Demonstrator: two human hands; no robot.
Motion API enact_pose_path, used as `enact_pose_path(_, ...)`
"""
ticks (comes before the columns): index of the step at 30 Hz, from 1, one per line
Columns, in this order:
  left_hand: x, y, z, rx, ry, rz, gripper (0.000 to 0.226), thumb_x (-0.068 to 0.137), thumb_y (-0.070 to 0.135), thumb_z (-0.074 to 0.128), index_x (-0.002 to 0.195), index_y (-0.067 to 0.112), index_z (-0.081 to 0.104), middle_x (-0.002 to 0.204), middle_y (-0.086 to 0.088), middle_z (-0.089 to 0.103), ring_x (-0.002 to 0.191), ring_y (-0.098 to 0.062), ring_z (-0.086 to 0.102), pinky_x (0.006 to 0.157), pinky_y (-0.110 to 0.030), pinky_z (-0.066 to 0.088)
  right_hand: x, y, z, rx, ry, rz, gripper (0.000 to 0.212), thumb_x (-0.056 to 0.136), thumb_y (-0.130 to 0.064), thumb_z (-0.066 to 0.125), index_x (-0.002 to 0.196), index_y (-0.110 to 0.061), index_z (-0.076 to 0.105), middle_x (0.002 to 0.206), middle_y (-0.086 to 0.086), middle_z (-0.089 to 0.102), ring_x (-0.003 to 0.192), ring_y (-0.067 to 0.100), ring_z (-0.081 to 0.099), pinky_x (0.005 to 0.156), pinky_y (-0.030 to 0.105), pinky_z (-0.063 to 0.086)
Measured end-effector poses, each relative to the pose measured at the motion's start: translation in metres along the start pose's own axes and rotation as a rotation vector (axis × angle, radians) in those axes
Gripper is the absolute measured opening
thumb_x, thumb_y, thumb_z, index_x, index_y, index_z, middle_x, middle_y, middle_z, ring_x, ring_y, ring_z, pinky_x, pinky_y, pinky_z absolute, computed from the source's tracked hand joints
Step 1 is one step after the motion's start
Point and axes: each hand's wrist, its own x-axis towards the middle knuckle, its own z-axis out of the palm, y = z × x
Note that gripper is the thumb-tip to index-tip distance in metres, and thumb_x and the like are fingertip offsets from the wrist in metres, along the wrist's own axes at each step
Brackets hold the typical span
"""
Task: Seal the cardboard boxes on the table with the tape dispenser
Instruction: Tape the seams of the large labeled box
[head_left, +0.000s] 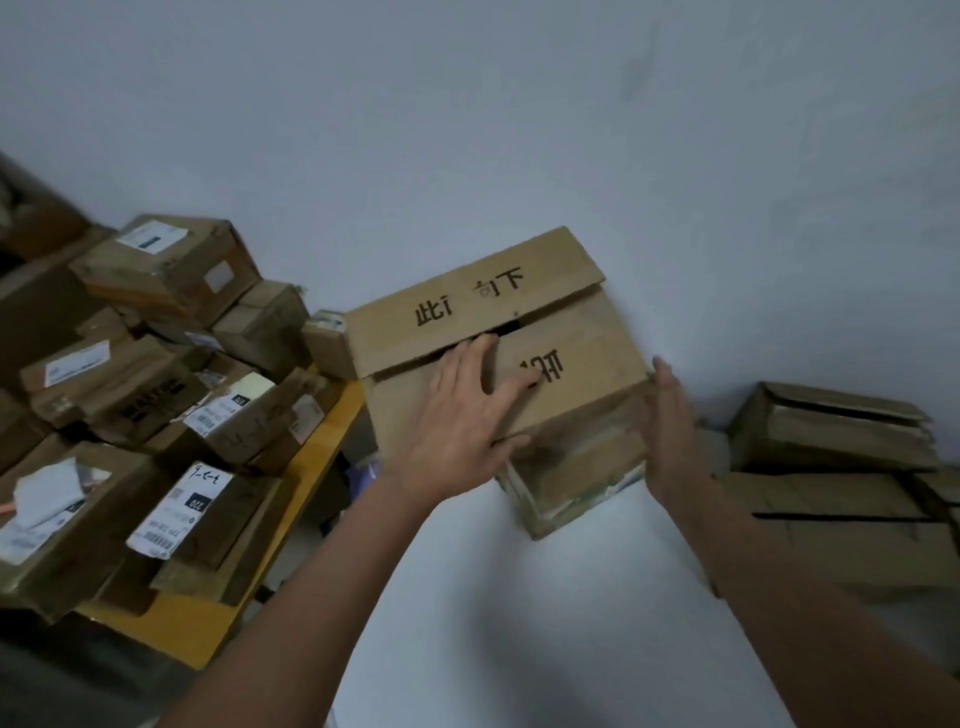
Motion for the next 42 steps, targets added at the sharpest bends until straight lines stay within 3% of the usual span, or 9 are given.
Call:
enact_pose_path(4,0.021,0.016,0.01,-0.071,-0.191,0.117,0.075,0.085,0.051,0.068,0.148,0.036,0.029,0.158,-0.016,0.012,0.146,-0.029,0.01,0.119,-0.042,0.008,-0.026,-0.034,-0.021,0.103,-0.187,-0.128,0.062,0.097,-0.065,0.024,0.121,-0.025,0.066,0.118,0.01,0.069,0.109,0.025,0.066,0.087,0.04,0.055)
enact_pose_path(9,0.016,0.026,0.048,0.04,-0.429,0.16,0.071,0.095,0.058,0.048,0.155,0.041,0.014,0.166,-0.004,0.001,0.152,-0.025,-0.003,0.123,-0.041,-0.004,-0.034,-0.006,-0.04,-0.152,0.042,-0.056,0.045,0.092,-0.057,0.053,0.125,-0.028,0.064,0.123,0.001,0.065,0.115,0.025,0.059,0.102,0.053,0.045)
enact_pose_path(13,0.002,0.031,0.054,-0.269,-0.14,0.123,0.046,0.095,0.039,0.06,0.137,0.02,0.059,0.151,-0.004,0.046,0.142,-0.027,0.038,0.117,-0.055,0.025,-0.038,0.012,-0.045,-0.195,0.118,-0.089,0.04,0.096,-0.032,0.058,0.136,-0.029,0.054,0.128,-0.003,0.062,0.116,0.019,0.058,0.098,0.049,0.049)
enact_pose_path(16,-0.001,0.005,0.052,-0.324,0.144,-0.137,0.03,0.096,0.024,0.063,0.125,0.015,0.066,0.142,-0.007,0.055,0.134,-0.027,0.047,0.112,-0.054,0.035,-0.04,0.015,-0.05,-0.18,0.117,-0.075,0.039,0.097,-0.029,0.058,0.136,-0.025,0.056,0.127,-0.002,0.064,0.112,0.016,0.06,0.09,0.04,0.053)
enact_pose_path(21,0.004,-0.011,0.044,-0.898,-0.028,-0.816,0.058,0.096,0.036,0.06,0.148,0.037,0.033,0.14,0.003,0.052,0.12,-0.018,0.053,0.103,-0.043,0.046,-0.05,0.009,-0.049,-0.041,0.109,-0.037,0.044,0.096,-0.013,0.057,0.14,-0.017,0.051,0.131,-0.001,0.061,0.114,0.015,0.059,0.086,0.029,0.05)
enact_pose_path(25,0.001,0.001,0.041,-0.879,-0.026,-0.773,0.055,0.096,0.036,0.059,0.146,0.04,0.037,0.133,0.008,0.055,0.111,-0.013,0.053,0.099,-0.037,0.046,-0.069,0.002,-0.061,-0.025,0.251,-0.031,0.041,0.095,-0.019,0.06,0.135,-0.021,0.053,0.125,-0.003,0.062,0.114,0.019,0.058,0.096,0.043,0.05)
enact_pose_path(29,-0.004,0.037,0.045,-0.728,-0.089,-0.642,0.049,0.095,0.043,0.057,0.143,0.042,0.044,0.132,0.008,0.058,0.107,-0.01,0.053,0.096,-0.032,0.046,-0.097,0.001,-0.091,-0.156,0.413,-0.136,0.025,0.094,-0.042,0.056,0.116,-0.033,0.063,0.107,-0.015,0.061,0.105,0.011,0.056,0.076,0.029,0.046)
enact_pose_path(33,-0.013,0.074,0.05,-0.642,-0.081,-0.534,0.041,0.094,0.048,0.057,0.134,0.044,0.055,0.125,0.006,0.066,0.104,-0.008,0.056,0.088,-0.023,0.04,-0.125,0.012,-0.129,-0.168,0.512,-0.103,0.008,0.093,-0.045,0.055,0.089,-0.047,0.062,0.099,-0.017,0.063,0.101,0.014,0.058,0.093,0.048,0.05)
enact_pose_path(42,-0.06,0.127,0.069,-0.575,-0.07,-0.558,0.031,0.095,0.043,0.056,0.124,0.052,0.056,0.097,0.006,0.066,0.095,-0.022,0.063,0.08,-0.031,0.047,-0.183,0.065,-0.171,-0.144,0.536,-0.048,0.025,0.097,-0.035,0.053,0.122,-0.034,0.058,0.123,-0.005,0.055,0.113,0.015,0.053,0.1,0.049,0.047)
